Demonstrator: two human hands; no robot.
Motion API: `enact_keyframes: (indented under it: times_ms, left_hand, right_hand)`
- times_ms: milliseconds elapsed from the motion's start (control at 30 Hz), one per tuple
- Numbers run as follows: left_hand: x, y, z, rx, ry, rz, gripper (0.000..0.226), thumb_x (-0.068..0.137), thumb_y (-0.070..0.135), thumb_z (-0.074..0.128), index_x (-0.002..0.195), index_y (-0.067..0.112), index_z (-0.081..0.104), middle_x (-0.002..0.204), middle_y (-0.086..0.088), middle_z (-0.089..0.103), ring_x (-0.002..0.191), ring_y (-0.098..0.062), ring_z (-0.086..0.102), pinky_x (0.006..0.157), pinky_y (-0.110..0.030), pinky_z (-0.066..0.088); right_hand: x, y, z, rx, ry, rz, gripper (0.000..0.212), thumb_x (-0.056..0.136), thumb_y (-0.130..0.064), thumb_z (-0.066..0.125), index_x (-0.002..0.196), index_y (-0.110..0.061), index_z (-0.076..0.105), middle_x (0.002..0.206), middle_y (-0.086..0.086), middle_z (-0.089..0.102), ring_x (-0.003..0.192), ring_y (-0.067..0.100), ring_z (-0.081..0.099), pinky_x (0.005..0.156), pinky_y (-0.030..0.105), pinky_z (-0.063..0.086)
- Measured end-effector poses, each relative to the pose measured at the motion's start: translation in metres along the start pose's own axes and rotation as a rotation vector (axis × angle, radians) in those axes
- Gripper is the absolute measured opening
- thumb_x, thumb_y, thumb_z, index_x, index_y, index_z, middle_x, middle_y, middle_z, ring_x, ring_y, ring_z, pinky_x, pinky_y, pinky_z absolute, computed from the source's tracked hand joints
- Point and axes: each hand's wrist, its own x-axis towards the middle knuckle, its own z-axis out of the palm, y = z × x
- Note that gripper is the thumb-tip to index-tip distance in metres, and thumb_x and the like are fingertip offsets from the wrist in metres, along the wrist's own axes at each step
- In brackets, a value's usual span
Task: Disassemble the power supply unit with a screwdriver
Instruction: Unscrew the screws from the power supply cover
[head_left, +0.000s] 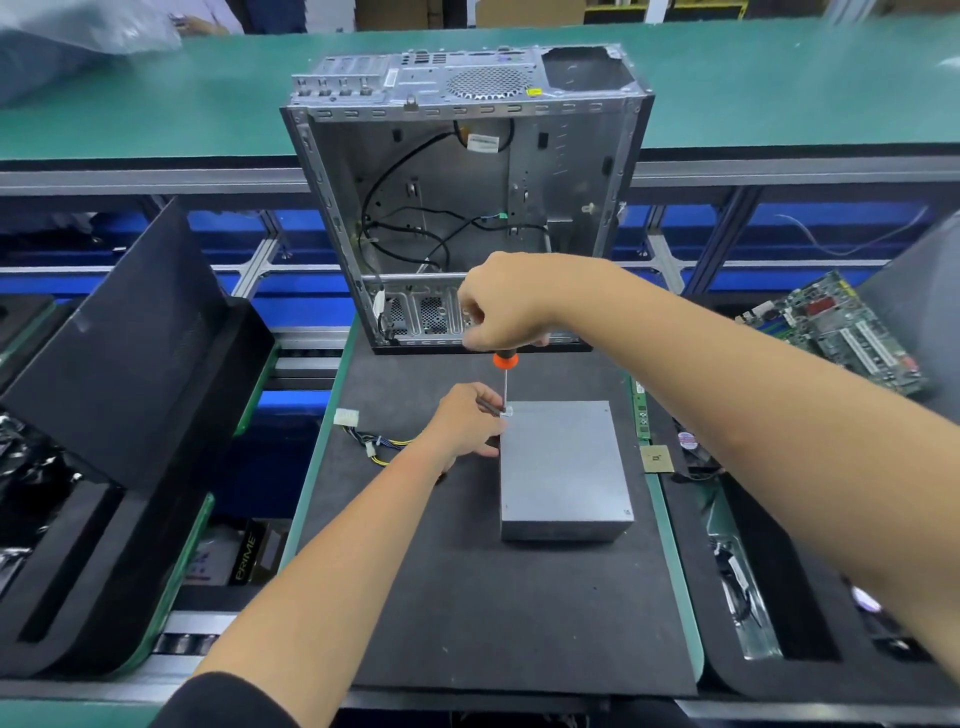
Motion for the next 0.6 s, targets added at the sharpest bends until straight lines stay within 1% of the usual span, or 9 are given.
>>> enact_keyframes:
  times_ms: [33,100,133,200,267,367,467,533,600]
  left_hand:
    - [0.001,0.001,-0.001,0.002,-0.001,0.003,0.012,0.082,-0.001,0.065,0.089,0.009,0.061,0.088,-0.008,0.059,0.083,-0.020,0.062,0.065,-0.037,0.061]
    - [0.002,0.003,-0.002,0.057,0.000,0.024,0.008,0.083,0.001,0.065,0.086,0.007,0.060,0.083,-0.009,0.059,0.081,-0.022,0.063,0.066,-0.036,0.060]
    - [0.002,0.005,-0.002,0.092,-0.001,0.036,0.007,0.084,0.002,0.065,0.085,0.007,0.060,0.082,-0.009,0.060,0.079,-0.022,0.063,0.065,-0.034,0.060]
    - [0.003,0.006,-0.001,0.137,-0.004,0.047,0.007,0.084,0.003,0.065,0.084,0.007,0.059,0.082,-0.011,0.060,0.078,-0.023,0.064,0.064,-0.032,0.060]
    - [0.004,0.007,-0.001,0.146,-0.001,0.046,0.009,0.084,0.003,0.065,0.080,0.007,0.059,0.081,-0.010,0.059,0.075,-0.022,0.063,0.063,-0.030,0.060]
    - [0.002,0.006,0.000,0.148,0.013,0.044,0.014,0.085,0.003,0.065,0.074,0.010,0.059,0.078,-0.006,0.056,0.076,-0.023,0.064,0.066,-0.032,0.060]
    - [0.002,0.006,0.001,0.159,0.011,0.041,0.014,0.085,0.002,0.063,0.075,0.012,0.058,0.083,-0.007,0.059,0.077,-0.025,0.065,0.066,-0.032,0.059]
    - [0.004,0.006,0.001,0.166,0.008,0.030,0.015,0.084,0.000,0.062,0.076,0.012,0.057,0.081,-0.007,0.059,0.074,-0.025,0.064,0.067,-0.033,0.059]
    - [0.005,0.007,0.001,0.169,-0.001,0.014,0.016,0.084,-0.002,0.060,0.076,0.012,0.057,0.078,-0.007,0.059,0.072,-0.023,0.062,0.069,-0.034,0.059]
  right_hand:
    - [0.000,-0.001,0.001,-0.056,0.021,0.022,0.024,0.092,-0.023,0.043,0.073,-0.012,0.051,0.066,0.007,0.057,0.055,0.024,0.062,0.055,0.033,0.050]
    - [0.003,-0.004,0.003,-0.149,0.034,0.041,0.026,0.095,-0.017,0.041,0.070,-0.012,0.046,0.067,0.008,0.053,0.053,0.023,0.053,0.049,0.029,0.037]
    - [0.004,-0.005,0.005,-0.147,0.035,0.034,0.021,0.093,-0.014,0.044,0.073,-0.011,0.049,0.067,0.009,0.056,0.055,0.024,0.055,0.048,0.029,0.037]
    - [0.004,-0.004,0.006,-0.101,0.045,-0.019,0.007,0.087,-0.012,0.050,0.086,-0.008,0.056,0.075,0.010,0.064,0.069,0.029,0.063,0.054,0.033,0.047]
    - [0.000,0.001,0.005,-0.022,0.079,-0.088,0.012,0.082,-0.013,0.058,0.094,-0.014,0.057,0.084,0.001,0.061,0.081,0.024,0.059,0.063,0.034,0.048]
    - [-0.009,0.009,0.004,0.190,0.044,-0.135,0.020,0.071,-0.012,0.067,0.087,-0.022,0.061,0.081,-0.011,0.056,0.076,0.012,0.053,0.058,0.029,0.043]
    - [-0.011,0.016,0.014,0.294,0.053,-0.052,0.005,0.076,-0.019,0.062,0.079,-0.018,0.058,0.072,-0.007,0.064,0.061,0.014,0.060,0.053,0.024,0.039]
    - [-0.010,0.018,0.018,0.286,0.093,0.039,0.023,0.086,-0.036,0.051,0.079,-0.014,0.055,0.064,-0.003,0.068,0.047,0.019,0.065,0.052,0.024,0.042]
    - [-0.010,0.022,0.018,0.219,0.133,0.069,0.037,0.096,-0.038,0.040,0.082,-0.008,0.056,0.065,0.004,0.066,0.050,0.025,0.066,0.050,0.027,0.041]
